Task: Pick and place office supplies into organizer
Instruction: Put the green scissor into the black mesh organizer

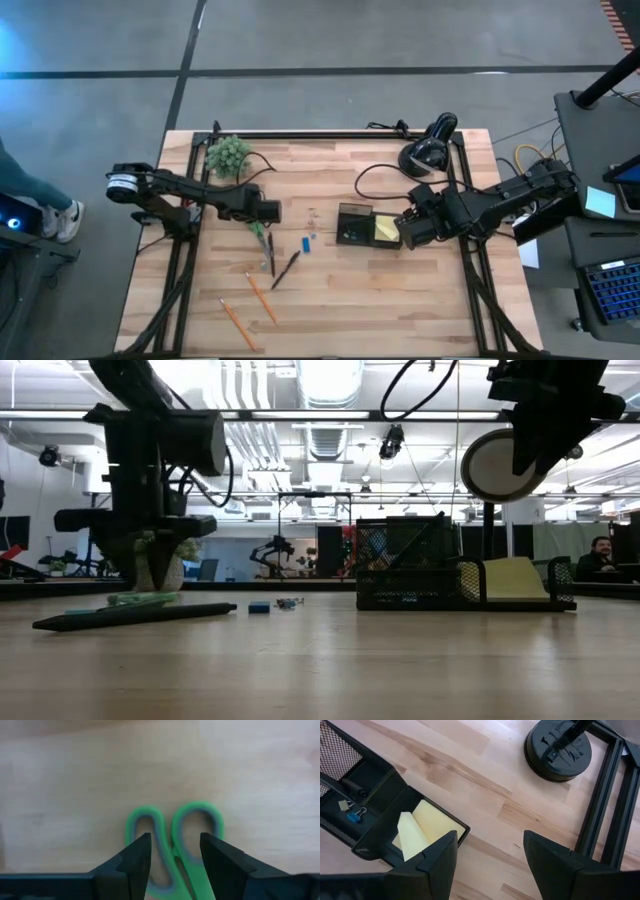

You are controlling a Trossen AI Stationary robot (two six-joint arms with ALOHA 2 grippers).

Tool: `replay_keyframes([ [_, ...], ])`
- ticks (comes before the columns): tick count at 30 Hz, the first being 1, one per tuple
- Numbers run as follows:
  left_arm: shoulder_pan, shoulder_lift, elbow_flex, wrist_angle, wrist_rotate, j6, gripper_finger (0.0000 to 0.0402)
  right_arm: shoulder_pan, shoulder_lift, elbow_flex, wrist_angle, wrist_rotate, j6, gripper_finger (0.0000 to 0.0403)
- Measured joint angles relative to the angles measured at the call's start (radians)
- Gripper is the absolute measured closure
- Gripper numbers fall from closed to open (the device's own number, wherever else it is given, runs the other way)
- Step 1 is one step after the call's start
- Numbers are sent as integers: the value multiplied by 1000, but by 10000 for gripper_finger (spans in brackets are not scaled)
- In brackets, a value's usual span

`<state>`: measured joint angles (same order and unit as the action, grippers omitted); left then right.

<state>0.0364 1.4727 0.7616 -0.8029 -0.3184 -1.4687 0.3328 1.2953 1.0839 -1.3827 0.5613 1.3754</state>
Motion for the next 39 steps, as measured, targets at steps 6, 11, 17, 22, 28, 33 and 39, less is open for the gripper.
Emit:
replay_keyframes([
  [6, 0, -1, -41, 100, 29, -26, 247, 0, 0, 0, 0, -1, -20, 183],
  [11, 3, 11, -60, 156, 28, -21, 247, 0, 0, 0, 0, -3, -26, 183],
  [17, 2, 27, -61, 147, 20, -14, 247, 0, 0, 0, 1, -11, -42, 183],
  [22, 2, 42, -62, 144, 13, 5, 260, 0, 0, 0, 1, -11, -45, 183],
  [28, 2, 43, -63, 145, -11, 39, 315, 0, 0, 0, 1, -11, -45, 184],
  [33, 2, 46, -64, 147, -23, 65, 334, 0, 0, 0, 1, -11, -45, 184],
  [39, 4, 37, -41, 140, -67, 93, 330, 0, 0, 0, 1, -10, -41, 184],
])
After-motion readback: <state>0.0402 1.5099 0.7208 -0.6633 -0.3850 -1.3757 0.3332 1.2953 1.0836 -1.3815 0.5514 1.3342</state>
